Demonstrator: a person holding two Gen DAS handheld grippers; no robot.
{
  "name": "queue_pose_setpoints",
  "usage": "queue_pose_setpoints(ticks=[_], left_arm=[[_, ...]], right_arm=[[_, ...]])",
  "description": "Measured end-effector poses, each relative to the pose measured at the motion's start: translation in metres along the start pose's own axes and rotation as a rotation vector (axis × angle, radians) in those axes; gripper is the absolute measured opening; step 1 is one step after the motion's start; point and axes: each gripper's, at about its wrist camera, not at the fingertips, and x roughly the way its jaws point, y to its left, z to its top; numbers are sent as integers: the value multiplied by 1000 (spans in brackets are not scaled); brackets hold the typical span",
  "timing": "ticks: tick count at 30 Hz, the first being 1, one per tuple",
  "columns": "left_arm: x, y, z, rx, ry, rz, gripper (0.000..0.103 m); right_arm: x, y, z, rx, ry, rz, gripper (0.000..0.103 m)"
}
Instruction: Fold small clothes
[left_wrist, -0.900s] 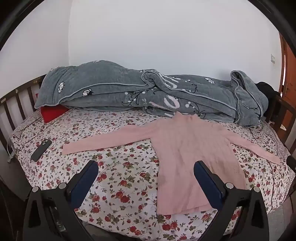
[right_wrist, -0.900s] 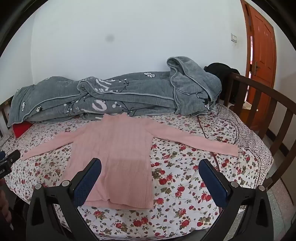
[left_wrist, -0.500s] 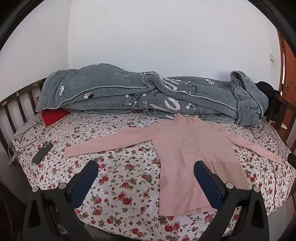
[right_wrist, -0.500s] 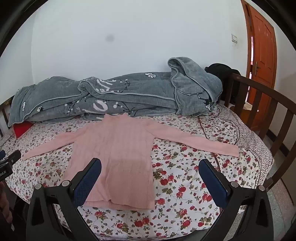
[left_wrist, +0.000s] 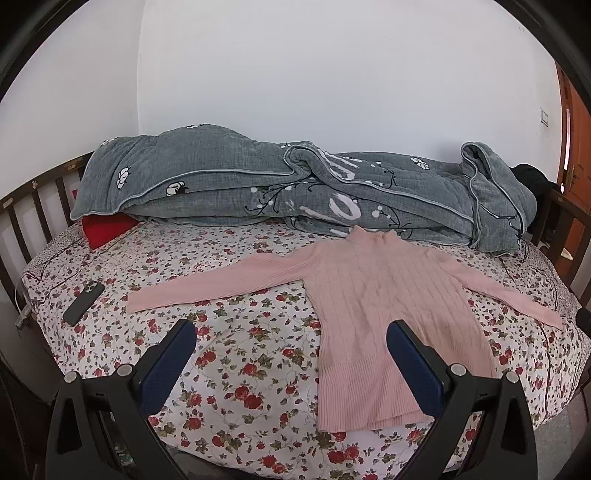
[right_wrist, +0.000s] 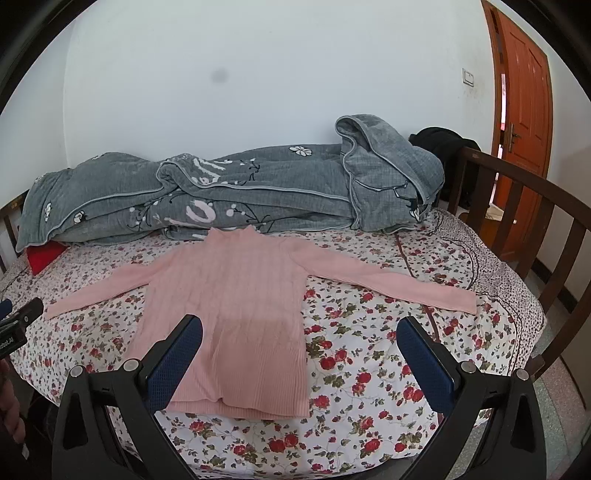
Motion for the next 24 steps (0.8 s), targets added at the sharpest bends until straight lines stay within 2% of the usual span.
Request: queue_pose_setpoints(ticks=[24], left_arm=[[0, 3, 3, -12, -10, 3, 103]], right_arm=[[-1, -1, 1, 3, -1, 3, 103]])
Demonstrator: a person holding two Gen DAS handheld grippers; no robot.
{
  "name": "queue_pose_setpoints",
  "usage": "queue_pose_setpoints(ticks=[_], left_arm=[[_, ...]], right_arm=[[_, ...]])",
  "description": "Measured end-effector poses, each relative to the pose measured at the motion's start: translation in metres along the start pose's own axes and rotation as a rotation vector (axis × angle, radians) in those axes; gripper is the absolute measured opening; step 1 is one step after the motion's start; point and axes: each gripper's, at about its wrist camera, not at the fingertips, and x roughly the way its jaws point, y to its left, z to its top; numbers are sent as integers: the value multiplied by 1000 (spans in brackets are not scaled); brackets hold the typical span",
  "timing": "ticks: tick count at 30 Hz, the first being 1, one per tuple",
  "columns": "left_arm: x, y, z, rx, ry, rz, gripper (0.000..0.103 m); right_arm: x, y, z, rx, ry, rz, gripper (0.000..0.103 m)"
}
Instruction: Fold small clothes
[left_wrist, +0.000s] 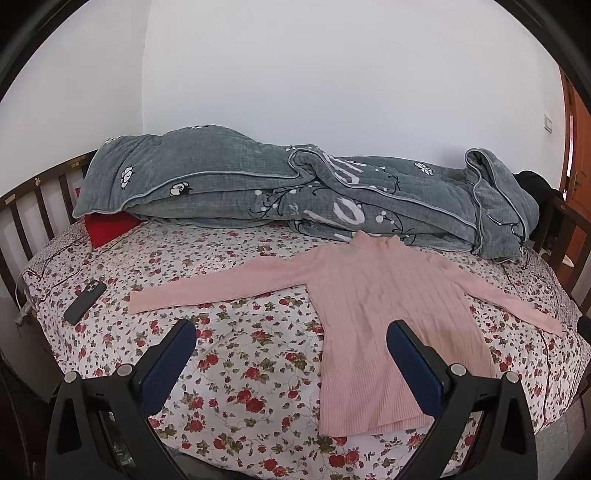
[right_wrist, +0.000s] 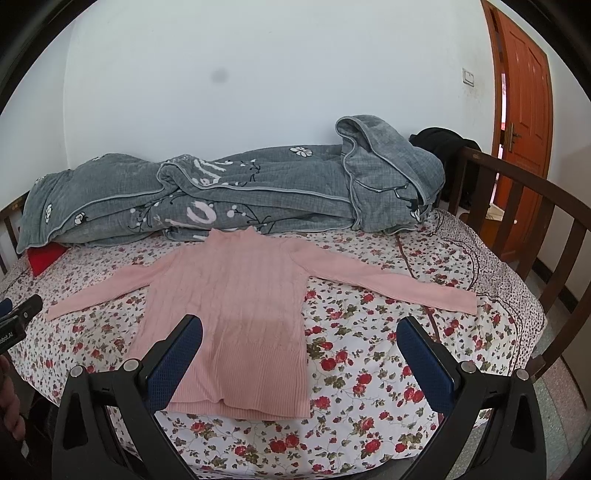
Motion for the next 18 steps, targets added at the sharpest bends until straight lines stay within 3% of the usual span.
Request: queue_pose_setpoints(ticks=[18], left_arm=[[-3, 5, 1, -10, -8, -1, 103]], right_arm=[[-5, 3, 2, -4, -11, 1, 103]])
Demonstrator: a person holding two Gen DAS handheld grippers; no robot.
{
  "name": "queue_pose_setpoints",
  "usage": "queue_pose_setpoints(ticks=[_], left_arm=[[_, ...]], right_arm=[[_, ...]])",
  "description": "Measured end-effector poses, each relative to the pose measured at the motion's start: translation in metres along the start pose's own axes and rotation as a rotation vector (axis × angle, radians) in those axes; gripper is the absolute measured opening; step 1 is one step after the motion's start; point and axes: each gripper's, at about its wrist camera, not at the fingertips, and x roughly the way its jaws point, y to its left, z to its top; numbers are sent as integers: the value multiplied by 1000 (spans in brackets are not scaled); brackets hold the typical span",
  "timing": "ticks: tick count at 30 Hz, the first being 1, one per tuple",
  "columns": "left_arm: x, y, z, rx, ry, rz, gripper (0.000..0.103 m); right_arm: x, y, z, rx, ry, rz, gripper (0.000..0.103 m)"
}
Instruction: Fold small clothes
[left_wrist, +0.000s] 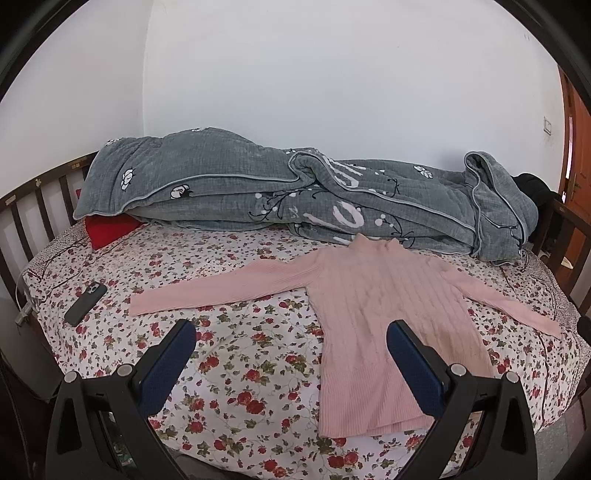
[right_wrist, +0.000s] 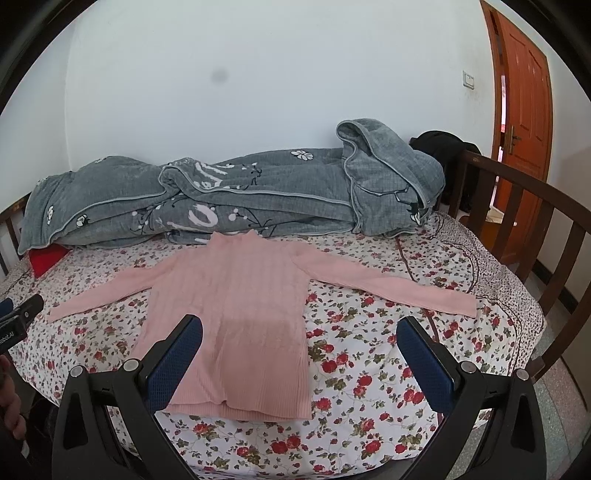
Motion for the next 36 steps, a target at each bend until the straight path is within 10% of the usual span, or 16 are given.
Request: queue_pose_setpoints(ticks=[36], left_arm=[[39, 20, 3, -55, 48, 15, 99]], right_arm=[[21, -3, 8, 8, 7, 37, 103]])
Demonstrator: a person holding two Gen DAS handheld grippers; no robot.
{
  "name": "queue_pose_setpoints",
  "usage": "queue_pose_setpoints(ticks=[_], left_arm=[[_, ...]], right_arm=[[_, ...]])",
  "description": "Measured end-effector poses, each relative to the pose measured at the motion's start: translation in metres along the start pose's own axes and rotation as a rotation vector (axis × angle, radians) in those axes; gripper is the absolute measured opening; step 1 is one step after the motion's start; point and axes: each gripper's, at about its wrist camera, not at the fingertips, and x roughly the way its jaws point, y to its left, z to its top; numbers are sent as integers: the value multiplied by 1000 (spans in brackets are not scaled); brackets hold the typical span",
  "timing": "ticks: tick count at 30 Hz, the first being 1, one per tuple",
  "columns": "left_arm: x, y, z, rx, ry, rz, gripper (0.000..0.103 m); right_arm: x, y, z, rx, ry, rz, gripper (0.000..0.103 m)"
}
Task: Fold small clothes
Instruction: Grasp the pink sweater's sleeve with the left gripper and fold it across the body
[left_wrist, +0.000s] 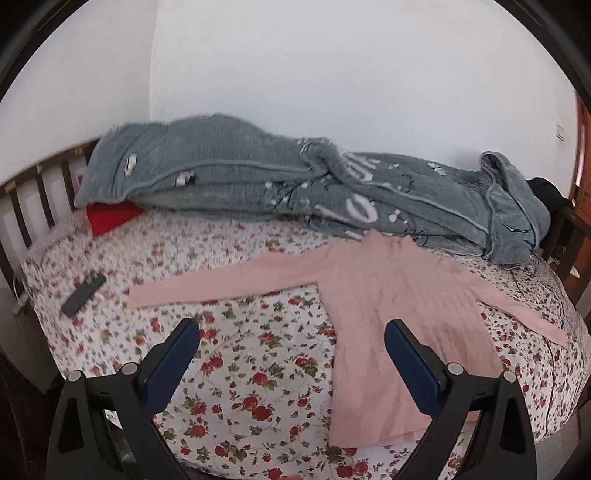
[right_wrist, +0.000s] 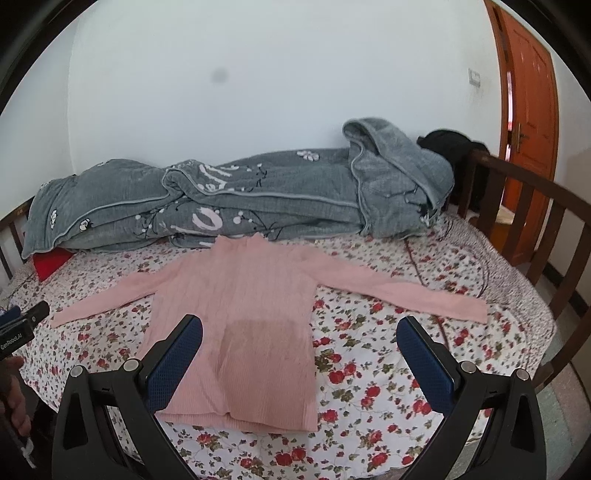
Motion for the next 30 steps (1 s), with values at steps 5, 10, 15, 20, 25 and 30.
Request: queue_pose_setpoints(ticks=[5, 10, 15, 20, 25, 30], left_arm=[[54, 30, -10, -53, 78, -6, 99], [124, 86, -22, -212, 177, -18, 96], [188, 157, -31, -407, 213, -14, 86], [233, 206, -40, -598, 203, -71, 83], [252, 226, -31, -649, 176, -69, 79], [266, 253, -24, -754, 167, -38, 59]], right_arm=[[39, -1, -7, 12, 32, -4, 103], [86, -3, -13, 88, 92, -21, 103], [132, -2, -18, 126, 113, -70, 102], [171, 8, -24, 124, 184, -53, 100], [190, 17, -25, 86, 197, -80, 99], [199, 11, -22, 74, 200, -107, 99]])
